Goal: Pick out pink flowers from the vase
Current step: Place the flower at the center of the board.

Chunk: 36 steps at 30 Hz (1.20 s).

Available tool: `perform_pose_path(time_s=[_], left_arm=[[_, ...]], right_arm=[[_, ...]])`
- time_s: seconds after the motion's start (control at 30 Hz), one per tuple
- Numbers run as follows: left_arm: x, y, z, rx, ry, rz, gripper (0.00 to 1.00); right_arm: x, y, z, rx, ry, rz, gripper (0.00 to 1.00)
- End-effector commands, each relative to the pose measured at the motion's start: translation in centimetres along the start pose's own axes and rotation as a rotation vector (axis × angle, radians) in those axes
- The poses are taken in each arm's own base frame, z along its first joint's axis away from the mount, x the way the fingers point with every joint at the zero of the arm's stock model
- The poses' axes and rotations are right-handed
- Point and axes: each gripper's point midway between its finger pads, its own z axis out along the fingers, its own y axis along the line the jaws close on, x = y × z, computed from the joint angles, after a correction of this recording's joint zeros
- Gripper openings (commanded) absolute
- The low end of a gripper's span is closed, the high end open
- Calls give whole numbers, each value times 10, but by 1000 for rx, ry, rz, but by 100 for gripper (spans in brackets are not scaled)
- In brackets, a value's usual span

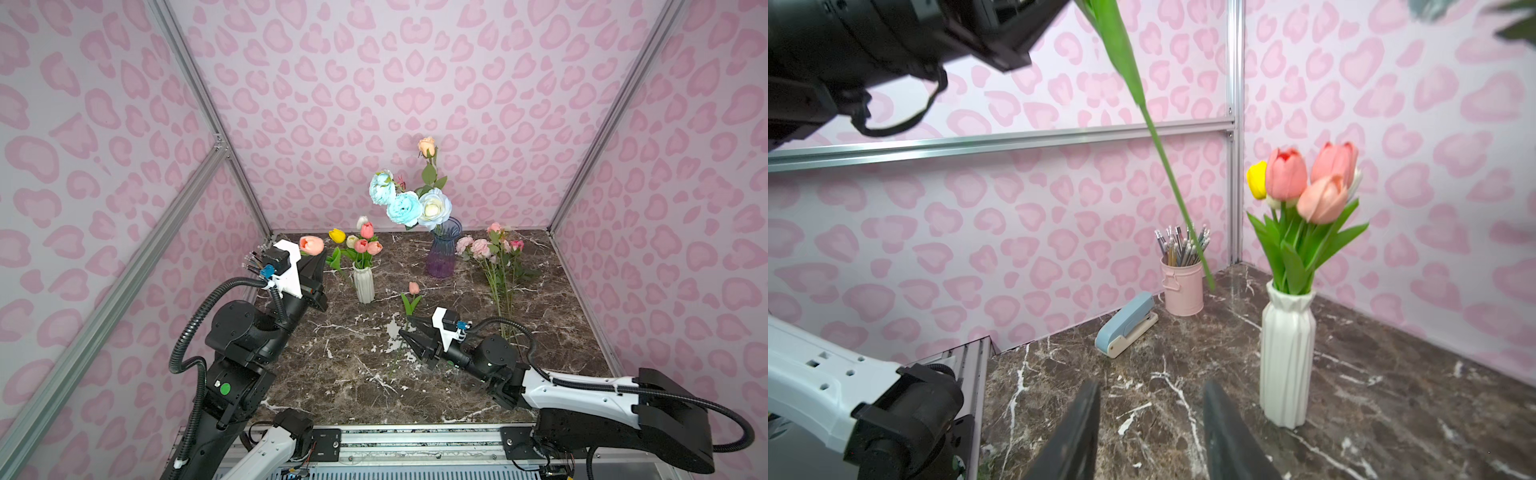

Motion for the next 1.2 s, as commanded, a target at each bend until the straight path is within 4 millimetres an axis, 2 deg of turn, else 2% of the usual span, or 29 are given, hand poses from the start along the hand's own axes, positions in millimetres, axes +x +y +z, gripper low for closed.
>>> perform_pose_path(time_s=[0.0,0.13,0.3,0.5,0.67,0.93,1.0,1.13,1.17], left_arm=[[12,-38,-4,208,6,-97,3],[15,-67,-10,379,-48,-133,3],[14,-90,-16,516,-86,-135,3],[14,-104,-22,599,-81,-127,3],[16,-105,-24,603,-74,-120,3],[25,-109,-19,617,-29,-142,3],[26,-110,-18,623,-28,-150,3],[28,-112,-18,631,-15,-155,3],[29,-112,-18,633,-9,-157,3]], right_arm=[[14,6,-3,-34,138,-129,48],[-2,13,-4,-75,127,-205,56],[-4,16,-3,-98,116,-219,66],[5,3,12,-64,158,-214,62],[10,-14,16,-13,172,-189,51],[12,-2,19,-86,176,-179,33],[12,0,21,-99,181,-176,25],[10,1,23,-99,178,-162,0],[10,-1,22,-91,177,-153,0]])
